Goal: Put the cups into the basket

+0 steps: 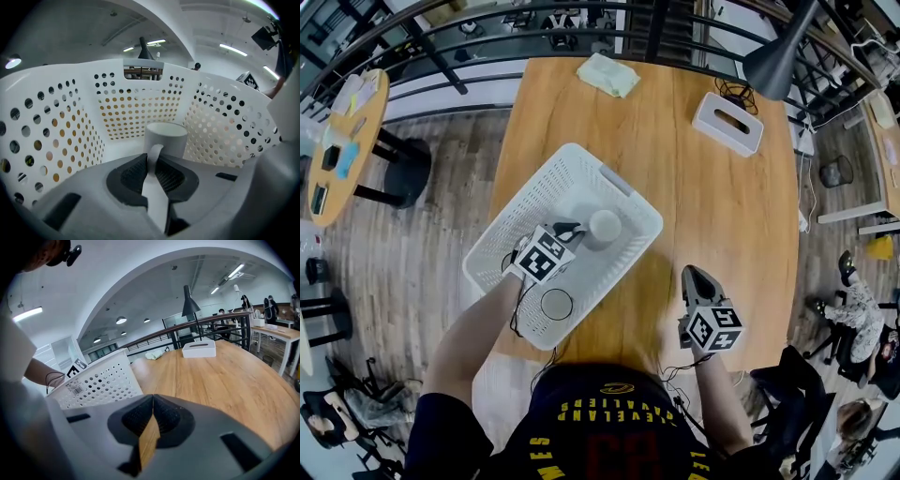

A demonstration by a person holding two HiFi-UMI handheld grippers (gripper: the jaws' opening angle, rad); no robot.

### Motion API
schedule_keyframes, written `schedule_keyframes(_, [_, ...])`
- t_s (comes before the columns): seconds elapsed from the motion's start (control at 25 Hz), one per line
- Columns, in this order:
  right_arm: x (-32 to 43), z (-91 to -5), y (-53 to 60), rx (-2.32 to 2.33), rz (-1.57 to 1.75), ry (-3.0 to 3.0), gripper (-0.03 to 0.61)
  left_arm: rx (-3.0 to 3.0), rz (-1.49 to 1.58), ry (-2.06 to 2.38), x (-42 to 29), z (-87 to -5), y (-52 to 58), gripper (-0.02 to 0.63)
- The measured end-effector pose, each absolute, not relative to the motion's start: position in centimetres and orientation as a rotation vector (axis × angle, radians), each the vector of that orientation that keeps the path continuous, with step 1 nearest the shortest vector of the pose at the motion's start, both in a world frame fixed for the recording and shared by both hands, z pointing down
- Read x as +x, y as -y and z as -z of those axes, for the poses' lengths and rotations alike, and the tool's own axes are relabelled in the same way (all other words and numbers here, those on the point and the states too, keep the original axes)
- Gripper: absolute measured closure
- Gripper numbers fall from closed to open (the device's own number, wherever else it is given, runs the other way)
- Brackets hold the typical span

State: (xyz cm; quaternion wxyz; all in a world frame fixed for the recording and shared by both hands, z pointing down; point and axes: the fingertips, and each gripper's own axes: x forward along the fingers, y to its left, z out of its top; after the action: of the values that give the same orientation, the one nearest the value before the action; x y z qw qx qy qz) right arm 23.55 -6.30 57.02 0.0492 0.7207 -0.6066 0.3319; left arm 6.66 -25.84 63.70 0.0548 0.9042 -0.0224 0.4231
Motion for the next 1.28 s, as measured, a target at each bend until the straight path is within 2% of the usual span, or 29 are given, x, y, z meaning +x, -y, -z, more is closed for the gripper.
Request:
schedule_keyframes(0.28, [23.5,-56.8,6.2,2.199,-1.009,1.856,0.565,2.68,-1.379,0.146,5.3,-64.8,26.6,0.555])
schedule_keyframes(0.48, [23.5,-56.8,6.0,2.207,-1.014,1.851,0.565,2.618,-1.426,0.21,4.3,-65.1,27.8,0.45])
schedule_keyframes(0.8, [23.6,-56.1,5.2,2.234,-1.006,1.845,0.565,2.572,-1.439,0.268,3.6,-64.4,27.8,0.433])
schedule_keyframes(1.28, [23.7,-55.4,3.8,2.255,-0.975,1.85,0.565,2.77,-1.009,0.501,5.5,-52.9,29.4,0.433])
